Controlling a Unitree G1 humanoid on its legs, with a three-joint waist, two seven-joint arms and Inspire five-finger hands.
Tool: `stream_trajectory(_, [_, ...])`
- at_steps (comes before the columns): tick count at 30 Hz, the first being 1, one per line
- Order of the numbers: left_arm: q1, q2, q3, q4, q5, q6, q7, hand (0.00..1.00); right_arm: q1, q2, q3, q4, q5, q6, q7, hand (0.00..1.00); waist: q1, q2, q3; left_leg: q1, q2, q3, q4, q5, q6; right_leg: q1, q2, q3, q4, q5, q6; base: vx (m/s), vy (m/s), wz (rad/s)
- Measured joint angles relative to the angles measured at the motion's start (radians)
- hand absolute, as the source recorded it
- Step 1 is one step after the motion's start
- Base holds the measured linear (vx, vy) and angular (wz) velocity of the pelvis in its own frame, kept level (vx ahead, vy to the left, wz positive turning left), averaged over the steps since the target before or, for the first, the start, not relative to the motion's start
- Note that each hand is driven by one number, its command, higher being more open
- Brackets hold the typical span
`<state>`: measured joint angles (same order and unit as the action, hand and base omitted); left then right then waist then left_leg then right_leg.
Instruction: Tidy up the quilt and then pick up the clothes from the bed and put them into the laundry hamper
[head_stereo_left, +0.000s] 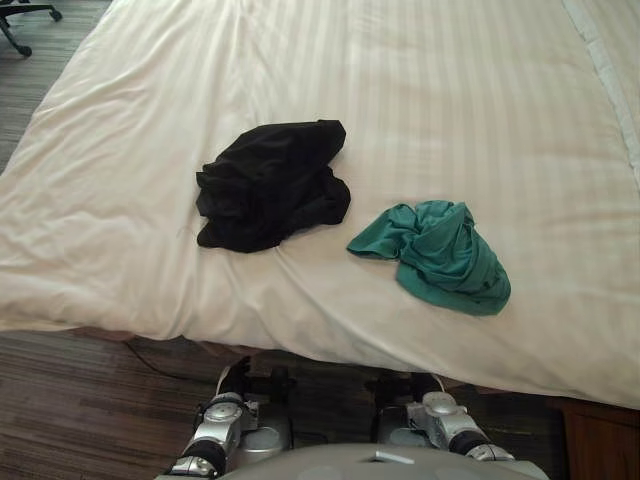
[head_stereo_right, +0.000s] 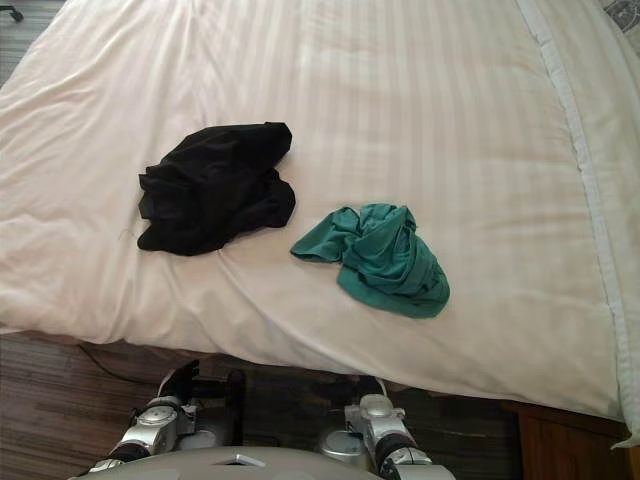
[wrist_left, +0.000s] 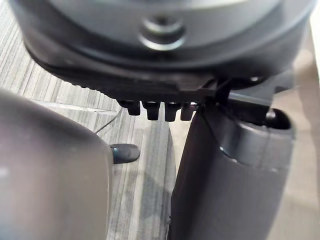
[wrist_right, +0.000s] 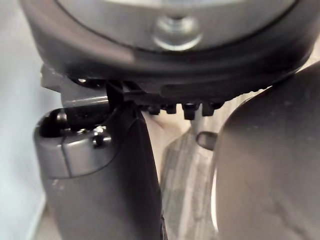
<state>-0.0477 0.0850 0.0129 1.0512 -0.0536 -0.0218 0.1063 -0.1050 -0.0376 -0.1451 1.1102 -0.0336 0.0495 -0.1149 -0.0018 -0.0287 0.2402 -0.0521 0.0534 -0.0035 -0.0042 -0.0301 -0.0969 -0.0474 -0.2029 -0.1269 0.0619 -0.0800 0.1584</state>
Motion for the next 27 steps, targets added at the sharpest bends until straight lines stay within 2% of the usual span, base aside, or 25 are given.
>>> stream_trajectory(3, [0.012,-0.019,0.118,-0.001,-0.082,-0.004,0.001,1.00,0.062,0.021,-0.219,-0.014,0.149,-0.016,-0.023,1.00,-0.006,-0.004,-0.003,0.062,-0.006,-0.001,-0.003,-0.006,0.000,0.078,-0.005,-0.009,-0.016,0.001,0.001,0.26,-0.004,0.14])
stream_trajectory(4, [0.024,-0.033,0.196,0.000,-0.127,-0.006,-0.001,1.00,0.096,0.034,-0.318,-0.014,0.212,-0.018,-0.030,1.00,-0.006,-0.007,-0.011,0.094,-0.006,0.000,-0.003,-0.011,-0.002,0.114,-0.005,-0.014,-0.015,0.001,0.001,0.24,0.004,0.16])
stream_trajectory(7, [0.072,-0.050,0.389,0.013,-0.186,0.001,-0.009,1.00,0.172,0.052,-0.509,-0.003,0.339,-0.014,-0.031,1.00,-0.004,-0.010,-0.057,0.140,0.000,0.023,0.001,-0.029,-0.004,0.157,-0.004,-0.017,-0.006,0.001,0.000,0.26,0.010,0.00])
stream_trajectory(8, [0.098,-0.059,0.514,0.023,-0.195,0.010,-0.011,1.00,0.193,0.059,-0.615,-0.002,0.388,-0.011,-0.031,1.00,-0.004,-0.007,-0.077,0.156,0.003,0.034,0.004,-0.038,-0.003,0.161,-0.003,-0.015,0.012,0.001,0.000,0.33,0.029,-0.15])
stream_trajectory(9, [0.122,-0.055,0.699,0.041,-0.226,0.027,-0.008,1.00,0.220,0.059,-0.747,-0.002,0.416,-0.002,-0.032,1.00,-0.005,-0.006,-0.109,0.171,0.005,0.042,0.005,-0.045,-0.002,0.163,-0.002,-0.015,0.033,0.001,0.000,0.28,0.025,-0.11])
stream_trajectory(11, [0.136,-0.038,0.836,0.041,-0.258,0.033,-0.002,1.00,0.232,0.049,-0.859,-0.002,0.438,0.004,-0.040,1.00,-0.004,-0.002,-0.128,0.190,0.010,0.051,0.005,-0.052,-0.001,0.169,0.001,-0.014,0.059,0.001,0.000,0.20,0.008,0.02])
stream_trajectory(12, [0.139,-0.007,0.949,0.041,-0.297,0.037,0.006,1.00,0.234,0.029,-0.953,-0.002,0.444,0.005,-0.051,1.00,-0.005,0.004,-0.137,0.214,0.017,0.054,0.005,-0.053,0.000,0.168,0.003,-0.013,0.115,0.000,0.000,0.19,-0.036,-0.15])
stream_trajectory(13, [0.136,0.035,1.044,0.044,-0.345,0.038,0.020,1.00,0.217,-0.009,-1.037,0.002,0.444,0.006,-0.063,1.00,0.003,0.030,-0.152,0.221,0.043,0.058,0.006,-0.055,0.009,0.115,0.016,0.018,0.165,-0.053,0.002,0.16,-0.060,-0.37])
stream_trajectory(14, [0.135,0.085,1.111,0.060,-0.372,0.034,0.033,1.00,0.190,-0.038,-1.067,0.011,0.444,0.006,-0.066,1.00,-0.008,0.020,-0.165,0.217,0.046,0.051,0.010,-0.060,0.008,0.127,0.034,0.029,0.052,-0.094,-0.005,0.07,-0.068,-0.46])
stream_trajectory(15, [0.133,0.130,1.144,0.073,-0.386,0.030,0.044,1.00,0.178,-0.056,-1.083,0.024,0.443,0.009,-0.066,1.00,-0.019,0.008,-0.173,0.205,0.036,0.048,0.020,-0.062,0.004,0.146,0.036,0.030,-0.047,-0.071,0.005,0.04,-0.095,-0.11])
stream_trajectory(16, [0.122,0.231,1.192,0.097,-0.413,0.019,0.048,1.00,0.160,-0.108,-1.144,0.069,0.442,0.012,-0.074,1.00,-0.036,-0.036,-0.190,0.184,0.001,0.051,0.058,-0.089,-0.018,0.172,0.022,0.002,-0.121,0.026,-0.001,0.07,-0.096,0.12])
stream_trajectory(19, [0.067,0.314,1.215,0.174,-0.447,0.020,0.038,1.00,0.134,-0.244,-1.218,0.105,0.441,0.026,-0.111,1.00,-0.040,0.018,-0.219,0.203,0.022,0.049,0.059,-0.115,-0.025,0.180,0.044,0.000,-0.091,0.024,-0.003,0.07,-0.037,0.10])
stream_trajectory(20, [0.065,0.328,1.215,0.193,-0.447,0.021,0.038,1.00,0.128,-0.269,-1.217,0.110,0.438,0.030,-0.115,1.00,-0.042,0.024,-0.224,0.206,0.025,0.049,0.059,-0.115,-0.025,0.178,0.043,0.001,-0.086,0.024,-0.003,0.00,-0.039,-0.03])
stream_trajectory(21, [0.057,0.349,1.216,0.229,-0.447,0.025,0.040,1.00,0.114,-0.313,-1.217,0.137,0.431,0.040,-0.124,1.00,-0.051,0.041,-0.234,0.207,0.024,0.045,0.058,-0.116,-0.024,0.178,0.041,-0.003,-0.079,0.022,-0.005,-0.04,-0.043,0.07])
stream_trajectory(24, [0.054,0.373,1.219,0.256,-0.470,0.032,0.042,1.00,0.105,-0.349,-1.214,0.149,0.431,0.056,-0.140,1.00,-0.058,0.047,-0.242,0.208,0.023,0.032,0.048,-0.122,-0.018,0.173,0.043,-0.007,-0.067,0.016,-0.014,-0.08,-0.030,0.13])
stream_trajectory(27, [0.055,0.440,1.219,0.227,-0.574,0.034,0.045,1.00,0.087,-0.393,-1.143,0.145,0.394,0.073,-0.149,1.00,-0.057,0.032,-0.262,0.192,0.024,0.023,0.040,-0.128,-0.013,0.153,0.046,-0.007,-0.062,0.005,-0.016,-0.13,-0.042,0.06])
